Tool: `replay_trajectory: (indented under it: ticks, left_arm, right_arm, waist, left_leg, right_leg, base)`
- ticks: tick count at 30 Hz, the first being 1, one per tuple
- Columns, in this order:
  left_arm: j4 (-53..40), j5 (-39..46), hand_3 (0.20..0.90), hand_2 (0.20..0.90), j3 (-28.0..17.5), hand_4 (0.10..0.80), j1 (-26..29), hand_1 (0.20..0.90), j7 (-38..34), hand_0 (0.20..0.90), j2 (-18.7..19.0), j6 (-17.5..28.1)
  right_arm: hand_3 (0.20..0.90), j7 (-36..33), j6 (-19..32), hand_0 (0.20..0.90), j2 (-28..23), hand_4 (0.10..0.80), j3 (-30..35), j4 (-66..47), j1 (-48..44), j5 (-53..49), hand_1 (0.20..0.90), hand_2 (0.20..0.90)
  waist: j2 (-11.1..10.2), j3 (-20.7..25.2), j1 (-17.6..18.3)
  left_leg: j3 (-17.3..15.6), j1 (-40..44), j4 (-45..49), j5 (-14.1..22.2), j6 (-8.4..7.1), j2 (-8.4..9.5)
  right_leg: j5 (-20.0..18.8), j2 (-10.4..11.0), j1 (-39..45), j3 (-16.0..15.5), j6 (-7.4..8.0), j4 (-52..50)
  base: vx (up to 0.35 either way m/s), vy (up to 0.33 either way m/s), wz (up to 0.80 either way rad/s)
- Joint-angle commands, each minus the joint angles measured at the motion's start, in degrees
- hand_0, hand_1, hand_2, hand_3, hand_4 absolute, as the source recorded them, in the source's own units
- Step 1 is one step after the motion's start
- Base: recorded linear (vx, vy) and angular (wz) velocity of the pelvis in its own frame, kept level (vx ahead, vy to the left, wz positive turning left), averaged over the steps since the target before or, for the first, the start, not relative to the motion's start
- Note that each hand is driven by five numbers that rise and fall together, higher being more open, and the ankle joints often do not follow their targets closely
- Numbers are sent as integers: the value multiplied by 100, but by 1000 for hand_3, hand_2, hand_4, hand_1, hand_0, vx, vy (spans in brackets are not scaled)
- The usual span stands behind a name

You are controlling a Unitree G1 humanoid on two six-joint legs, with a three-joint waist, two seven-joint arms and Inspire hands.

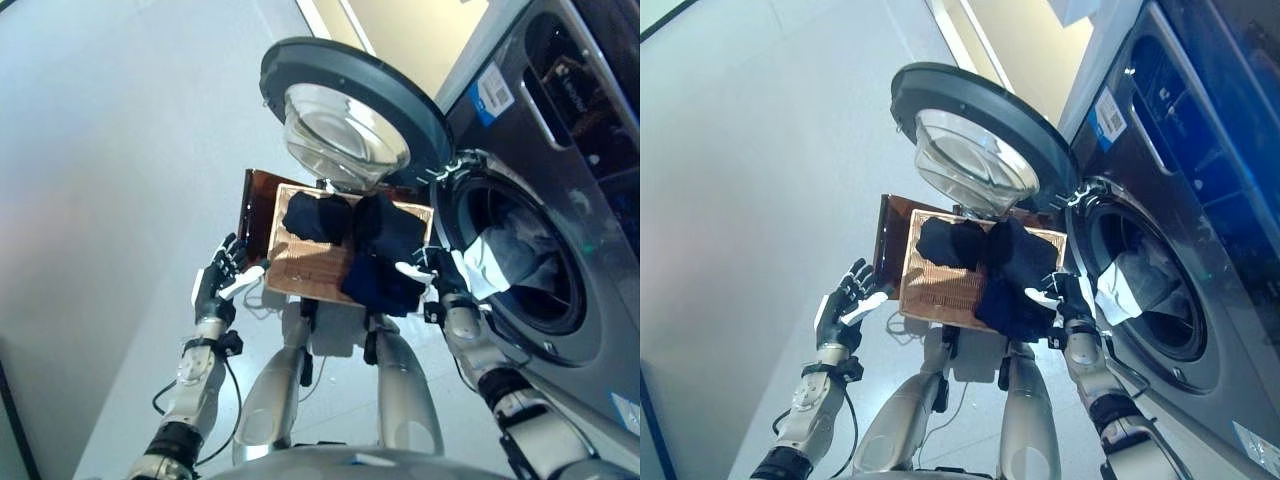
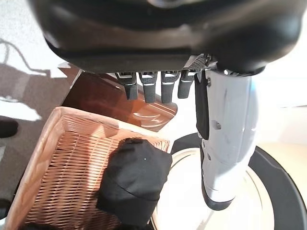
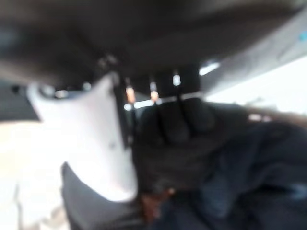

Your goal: Pick up the clothes and place them into the washing machine

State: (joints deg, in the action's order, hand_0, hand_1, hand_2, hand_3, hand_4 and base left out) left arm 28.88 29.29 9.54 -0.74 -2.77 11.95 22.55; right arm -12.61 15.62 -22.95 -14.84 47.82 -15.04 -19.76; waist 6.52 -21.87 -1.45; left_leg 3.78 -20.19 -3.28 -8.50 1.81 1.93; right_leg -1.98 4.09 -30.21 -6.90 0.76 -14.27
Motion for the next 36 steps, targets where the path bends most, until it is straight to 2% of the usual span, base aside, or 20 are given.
replay_trajectory:
  ticks: [1, 12, 22, 26, 36]
  left_arm:
    - [-58, 234, 900, 900, -226, 800, -223, 900, 115, 900, 66, 424]
    - [86, 605, 900, 900, -343, 800, -152, 900, 212, 900, -136, 501]
    - [136, 733, 900, 900, -345, 800, -85, 900, 235, 900, -188, 562]
    - [204, 811, 900, 900, -336, 800, -59, 900, 211, 900, -249, 586]
    - [239, 904, 900, 900, -221, 800, -27, 900, 188, 900, -280, 625]
  right_arm:
    - [200, 548, 746, 200, 170, 300, 343, -407, 324, -1235, 200, 200]
    - [200, 1679, 1032, 200, 950, 300, 1410, -413, 609, -4080, 200, 200]
    - [200, 1843, 1118, 200, 1169, 300, 1785, -261, 601, -4816, 200, 200]
    - [200, 2012, 1240, 200, 1490, 300, 2165, -73, 491, -5584, 200, 200]
    - [200, 1924, 1470, 200, 1639, 300, 2515, 325, 164, -6165, 200, 200]
  waist:
    - [-125, 421, 49]
    - [-136, 465, 189]
    - [-171, 384, 222]
    - [-133, 348, 235]
    - [-63, 310, 226]
  left_leg:
    - [-47, -31, -172, 302, -248, 339]
    - [-146, 44, -172, 399, -243, 336]
    - [-154, 11, -172, 397, -240, 326]
    - [-175, 21, -172, 410, -229, 332]
    - [-208, 5, -172, 438, -200, 347]
  right_leg:
    - [-58, 2, -11, 34, 263, 330]
    - [-55, -27, 40, 128, 284, 404]
    - [-62, -25, 18, 151, 276, 428]
    - [-49, -30, 4, 177, 275, 402]
    - [-33, -47, -67, 247, 263, 350]
  base:
    - [11, 5, -3]
    - [11, 12, -6]
    - [0, 0, 0]
    - [1, 6, -2]
    - [1, 4, -1]
